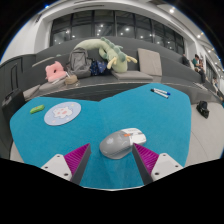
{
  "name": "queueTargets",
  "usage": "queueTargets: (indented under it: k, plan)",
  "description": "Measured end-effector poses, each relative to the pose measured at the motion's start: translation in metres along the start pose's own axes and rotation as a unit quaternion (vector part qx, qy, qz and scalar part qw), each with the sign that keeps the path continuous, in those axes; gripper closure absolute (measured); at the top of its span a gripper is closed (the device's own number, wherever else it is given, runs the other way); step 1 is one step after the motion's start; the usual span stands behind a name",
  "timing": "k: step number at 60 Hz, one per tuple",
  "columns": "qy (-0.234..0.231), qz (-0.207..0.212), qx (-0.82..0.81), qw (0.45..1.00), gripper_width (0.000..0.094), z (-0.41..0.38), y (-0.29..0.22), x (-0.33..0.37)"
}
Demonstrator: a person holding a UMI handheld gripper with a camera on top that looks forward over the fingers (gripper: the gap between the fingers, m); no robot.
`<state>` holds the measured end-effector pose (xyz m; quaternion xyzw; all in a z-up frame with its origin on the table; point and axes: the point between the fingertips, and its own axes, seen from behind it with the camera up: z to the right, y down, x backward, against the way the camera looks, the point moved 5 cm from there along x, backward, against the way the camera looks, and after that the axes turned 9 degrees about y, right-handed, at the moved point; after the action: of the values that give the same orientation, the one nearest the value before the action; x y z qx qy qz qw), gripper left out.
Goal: Arrange mouse
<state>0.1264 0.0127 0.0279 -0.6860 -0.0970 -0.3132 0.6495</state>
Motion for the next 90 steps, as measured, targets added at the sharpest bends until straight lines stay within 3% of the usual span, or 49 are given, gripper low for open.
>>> queueTargets:
  k: [41, 43, 49, 56, 62, 76, 82, 90]
  plan:
    - [0.014, -0.003, 0.035, 0.999, 0.0076, -0.021, -0.062, -0.11]
    - [0.019, -0.004, 0.037, 0.999, 0.0093, -0.02, -0.062, -0.112]
    - [0.045, -0.007, 0.048, 0.998, 0.0465, -0.008, -0.059, -0.117]
    - [0.037, -0.014, 0.051, 0.998, 0.0559, -0.011, -0.064, -0.112]
    - [0.027, 0.014, 0.03, 0.999, 0.0575, -0.028, -0.101, -0.097]
    - [-0.065, 0.061, 0.014, 0.996, 0.0576, -0.155, -0.198, -0.077]
    - [-0.087, 0.045, 0.027, 0.995, 0.0577, -0.213, -0.195, -0.092]
    - [-0.083, 0.003, 0.053, 0.995, 0.0577, -0.254, -0.155, -0.12]
